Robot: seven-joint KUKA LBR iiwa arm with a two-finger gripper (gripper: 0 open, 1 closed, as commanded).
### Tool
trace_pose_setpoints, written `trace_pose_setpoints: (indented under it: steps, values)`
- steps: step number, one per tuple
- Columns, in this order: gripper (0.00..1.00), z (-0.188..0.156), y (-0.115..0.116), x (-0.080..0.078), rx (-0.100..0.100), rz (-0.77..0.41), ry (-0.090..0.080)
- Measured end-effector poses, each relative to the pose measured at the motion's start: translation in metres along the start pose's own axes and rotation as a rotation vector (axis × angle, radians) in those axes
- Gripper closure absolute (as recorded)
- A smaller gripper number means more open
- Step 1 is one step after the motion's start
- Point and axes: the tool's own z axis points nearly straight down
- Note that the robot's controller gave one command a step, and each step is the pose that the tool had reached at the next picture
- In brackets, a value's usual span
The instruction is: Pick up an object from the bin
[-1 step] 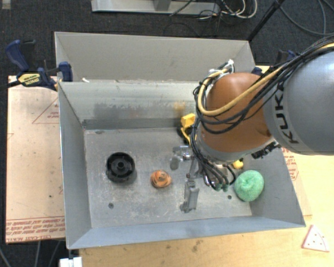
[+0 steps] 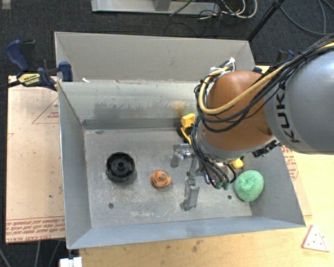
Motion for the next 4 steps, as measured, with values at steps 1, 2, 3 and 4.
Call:
trace_pose_setpoints:
  steps: [1,2,3,4]
  values:
    - [0.00,0.042,0.008,-0.053,-0.002,0.047,-0.012]
    - [0.00,0.071,0.011,-0.056,0.000,0.050,-0.002]
    - [0.00,0.112,0.011,-0.075,-0.001,0.051,-0.006]
    - [0.00,0.141,0.009,-0.084,-0.001,0.078,-0.002]
